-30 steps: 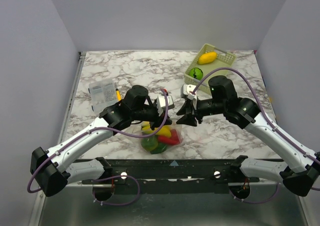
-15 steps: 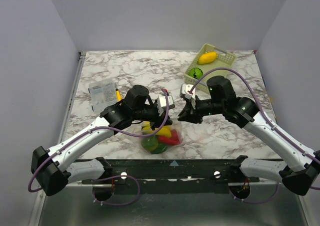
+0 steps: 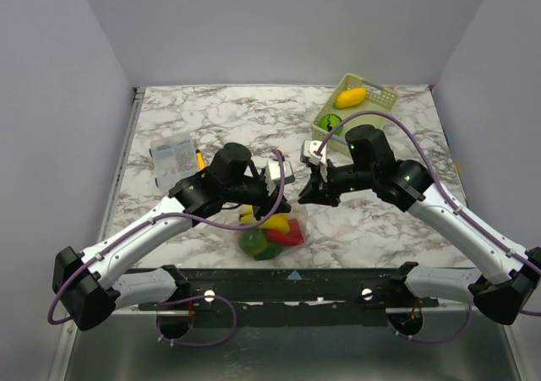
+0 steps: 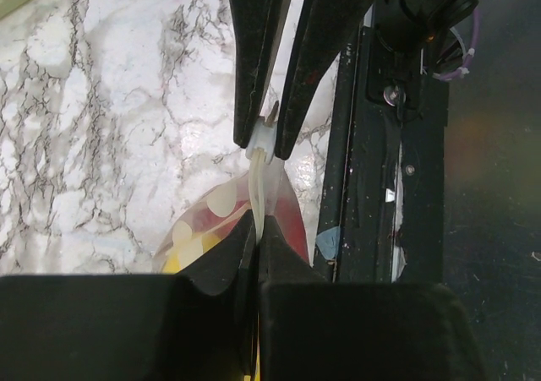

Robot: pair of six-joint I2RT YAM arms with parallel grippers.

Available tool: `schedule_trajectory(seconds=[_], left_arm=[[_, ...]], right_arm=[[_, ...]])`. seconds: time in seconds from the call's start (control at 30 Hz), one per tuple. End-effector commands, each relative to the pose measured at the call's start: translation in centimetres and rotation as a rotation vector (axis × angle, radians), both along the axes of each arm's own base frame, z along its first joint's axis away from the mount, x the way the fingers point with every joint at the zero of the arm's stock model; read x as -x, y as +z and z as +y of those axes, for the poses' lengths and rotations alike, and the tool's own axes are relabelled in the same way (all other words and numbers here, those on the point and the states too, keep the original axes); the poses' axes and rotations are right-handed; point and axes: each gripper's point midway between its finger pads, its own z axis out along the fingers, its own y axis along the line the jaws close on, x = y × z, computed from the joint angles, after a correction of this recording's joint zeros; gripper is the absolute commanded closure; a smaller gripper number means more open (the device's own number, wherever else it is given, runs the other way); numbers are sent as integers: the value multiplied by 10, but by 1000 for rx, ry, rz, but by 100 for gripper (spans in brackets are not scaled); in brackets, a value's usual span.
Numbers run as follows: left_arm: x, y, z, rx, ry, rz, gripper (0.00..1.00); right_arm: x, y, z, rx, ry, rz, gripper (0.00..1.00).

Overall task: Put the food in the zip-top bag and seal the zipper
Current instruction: Zip the zipper food storage bag at the center of the board.

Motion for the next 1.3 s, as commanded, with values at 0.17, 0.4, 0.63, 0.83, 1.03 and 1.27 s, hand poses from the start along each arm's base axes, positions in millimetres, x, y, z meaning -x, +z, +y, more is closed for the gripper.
schedule_trajectory(seconds=[0.17, 0.4, 0.63, 0.83, 1.03, 1.27], left_arm=[[10, 27, -6, 109, -77, -37, 100], [12, 30, -6, 122, -83, -49, 100], [12, 31, -4, 124, -77, -59, 100], [12, 31, -3, 128, -75, -65, 100], [10, 27, -1, 112, -65, -65, 100], [8, 27, -1, 105, -59, -61, 100]], right_arm=[[7, -1, 18, -96, 66, 21, 100], [11, -3, 33, -161, 113, 82, 100], [15, -8, 42, -178, 148, 139, 100], [18, -4, 43, -196, 117, 196, 89], [18, -6, 11, -153, -111, 212, 34], [20, -10, -16, 22, -417, 483, 15]])
